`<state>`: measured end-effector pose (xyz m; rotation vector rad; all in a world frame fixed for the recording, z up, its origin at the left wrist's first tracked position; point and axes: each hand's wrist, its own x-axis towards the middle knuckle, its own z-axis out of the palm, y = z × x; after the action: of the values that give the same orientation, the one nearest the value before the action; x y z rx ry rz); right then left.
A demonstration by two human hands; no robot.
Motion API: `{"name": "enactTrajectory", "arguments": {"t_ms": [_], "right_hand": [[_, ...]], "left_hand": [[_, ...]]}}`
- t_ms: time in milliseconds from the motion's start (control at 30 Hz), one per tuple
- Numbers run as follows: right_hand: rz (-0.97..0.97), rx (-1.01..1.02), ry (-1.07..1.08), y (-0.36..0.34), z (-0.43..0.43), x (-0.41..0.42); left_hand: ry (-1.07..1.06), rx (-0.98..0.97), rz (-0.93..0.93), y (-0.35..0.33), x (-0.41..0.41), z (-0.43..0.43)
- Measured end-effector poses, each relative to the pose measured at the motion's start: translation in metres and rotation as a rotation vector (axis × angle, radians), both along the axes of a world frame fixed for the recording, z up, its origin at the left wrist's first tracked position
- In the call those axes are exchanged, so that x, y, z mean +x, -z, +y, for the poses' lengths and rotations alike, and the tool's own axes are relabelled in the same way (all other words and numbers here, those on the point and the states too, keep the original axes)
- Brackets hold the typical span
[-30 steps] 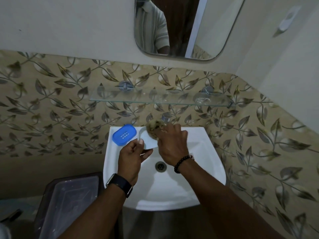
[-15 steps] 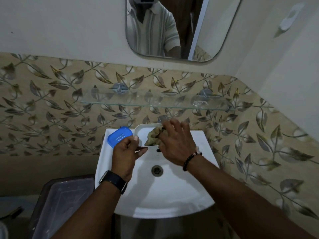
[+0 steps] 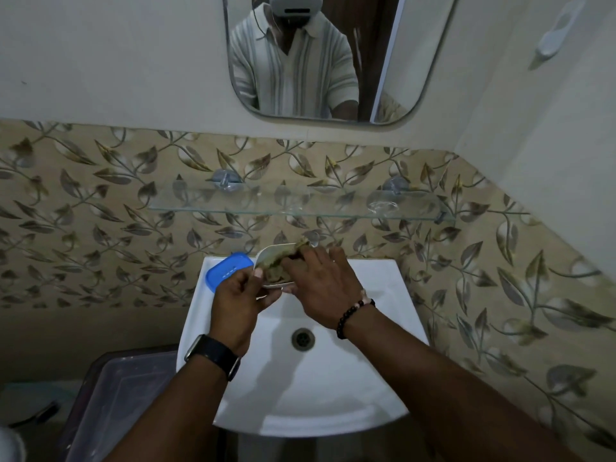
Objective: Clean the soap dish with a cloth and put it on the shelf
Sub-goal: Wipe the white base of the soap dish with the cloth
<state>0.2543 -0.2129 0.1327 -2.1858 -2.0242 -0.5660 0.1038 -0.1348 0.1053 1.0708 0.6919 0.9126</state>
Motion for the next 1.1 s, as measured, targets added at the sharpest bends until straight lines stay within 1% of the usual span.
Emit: {"name": "enactTrajectory", "arguments": {"t_ms": [67,100,167,267,300,367,433,500,600,667,700,733,800,833,867,900,933,967,1000,1033,1067,1100], "right_hand": [[-0.006,0.024,0.022,0.001,0.003,-0.002],[0.030,0.040,0.022,0.003,0.003,-0.004],[0.198,0.030,0.000,0.004,0.003,-0.007],[0.495,-0.038,-0.099,0.003,-0.001,0.001],[0.593,-0.053,-0.137,0.003,-0.003,0.005],[0.765,-0.098,-0.189,0.001,-0.009,0.013],[0.970,-0.098,-0.231,-0.003,-0.013,0.020],[1.144,-0.052,-0.252,-0.008,-0.016,0.025],[1.284,0.015,-0.230,-0.008,-0.019,0.028],[1.352,0.118,-0.206,-0.005,-0.018,0.027],[1.391,0.222,-0.185,-0.003,-0.018,0.027],[1.444,0.363,-0.135,-0.002,-0.018,0.028],[1.550,0.673,0.043,-0.001,-0.018,0.028],[1.532,0.767,0.117,0.000,-0.021,0.027],[1.463,0.786,0.116,0.001,-0.024,0.022],[1.350,0.740,0.030,0.005,-0.027,0.013],[1.201,0.639,-0.109,0.010,-0.029,0.002],[1.014,0.521,-0.234,0.016,-0.030,-0.008],[0.824,0.434,-0.316,0.022,-0.031,-0.015],[0.673,0.401,-0.351,0.026,-0.031,-0.016],[0.568,0.412,-0.337,0.028,-0.031,-0.013],[0.518,0.449,-0.290,0.026,-0.030,-0.008]], "left_hand": [[0.002,0.006,-0.007,-0.002,0.000,0.001],[0.008,0.002,-0.004,-0.003,0.000,0.001],[0.038,0.004,0.019,-0.005,-0.001,0.001],[0.130,0.037,0.075,-0.007,-0.004,0.006],[0.165,0.094,0.127,-0.006,-0.005,0.009],[0.187,0.336,0.264,-0.005,-0.009,0.014],[0.158,0.552,0.290,-0.003,-0.015,0.018],[0.155,0.669,0.266,-0.002,-0.018,0.019],[0.088,0.735,0.222,-0.005,-0.014,0.017],[0.057,0.698,0.187,-0.008,-0.007,0.012],[0.058,0.669,0.184,-0.009,-0.005,0.010],[0.060,0.634,0.189,-0.009,-0.003,0.008],[0.017,0.552,0.239,-0.007,-0.001,0.005],[-0.010,0.497,0.258,-0.006,0.000,0.004],[-0.023,0.443,0.249,-0.008,0.002,0.002],[-0.016,0.388,0.213,-0.009,0.004,0.000],[0.004,0.329,0.153,-0.012,0.008,-0.004],[0.034,0.259,0.090,-0.014,0.012,-0.007],[0.074,0.189,0.043,-0.016,0.015,-0.010],[0.102,0.144,0.025,-0.018,0.016,-0.013],[0.130,0.128,0.028,-0.018,0.016,-0.013],[0.154,0.127,0.039,-0.018,0.016,-0.013]]}}
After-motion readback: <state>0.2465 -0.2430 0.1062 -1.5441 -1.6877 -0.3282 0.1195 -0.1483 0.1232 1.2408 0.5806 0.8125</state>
